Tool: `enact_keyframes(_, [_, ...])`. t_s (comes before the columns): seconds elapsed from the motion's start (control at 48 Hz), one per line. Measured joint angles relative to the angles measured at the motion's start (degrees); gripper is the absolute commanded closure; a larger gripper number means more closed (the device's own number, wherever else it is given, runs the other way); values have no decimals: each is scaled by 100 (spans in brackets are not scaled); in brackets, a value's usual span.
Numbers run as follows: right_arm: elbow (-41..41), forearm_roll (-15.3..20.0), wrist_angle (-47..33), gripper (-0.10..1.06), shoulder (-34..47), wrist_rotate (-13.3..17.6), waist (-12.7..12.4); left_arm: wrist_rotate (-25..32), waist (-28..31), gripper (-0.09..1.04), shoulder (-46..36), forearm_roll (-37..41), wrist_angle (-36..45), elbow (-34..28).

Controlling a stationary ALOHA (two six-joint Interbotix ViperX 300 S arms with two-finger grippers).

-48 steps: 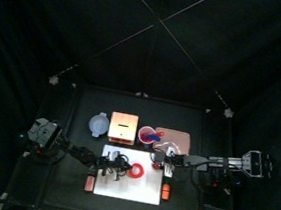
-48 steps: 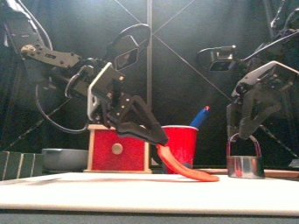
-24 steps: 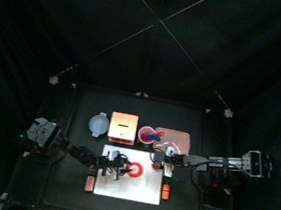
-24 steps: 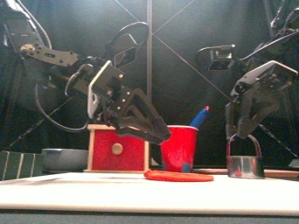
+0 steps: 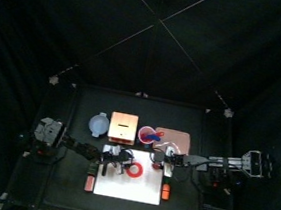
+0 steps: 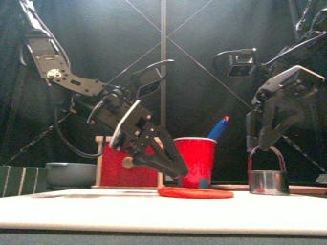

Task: Get the cutter from the drawer then cut the dough then place the extra dough in the bowl
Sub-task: Place the extra dough in the bowl

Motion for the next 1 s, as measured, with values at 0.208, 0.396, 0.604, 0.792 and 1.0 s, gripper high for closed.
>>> enact_keyframes(0.208, [0, 35, 0, 15, -9, 0, 18, 9, 26, 15, 35, 167, 369, -18])
enact_keyframes(0.396, [0, 158, 0, 15, -9, 0, 26, 0, 53, 16, 79, 185, 396, -44])
enact_keyframes(0.604, [-9, 202, 0, 15, 0, 0, 70, 0, 132, 23, 123, 158, 598, -141])
enact_keyframes(0.792, [-9, 211, 0, 15, -9, 0, 79, 0, 185, 36, 149, 158, 896, -272])
enact_keyframes(1.0, [-9, 211, -9, 15, 0, 9, 79, 9, 132, 44, 114, 483, 1046, -290])
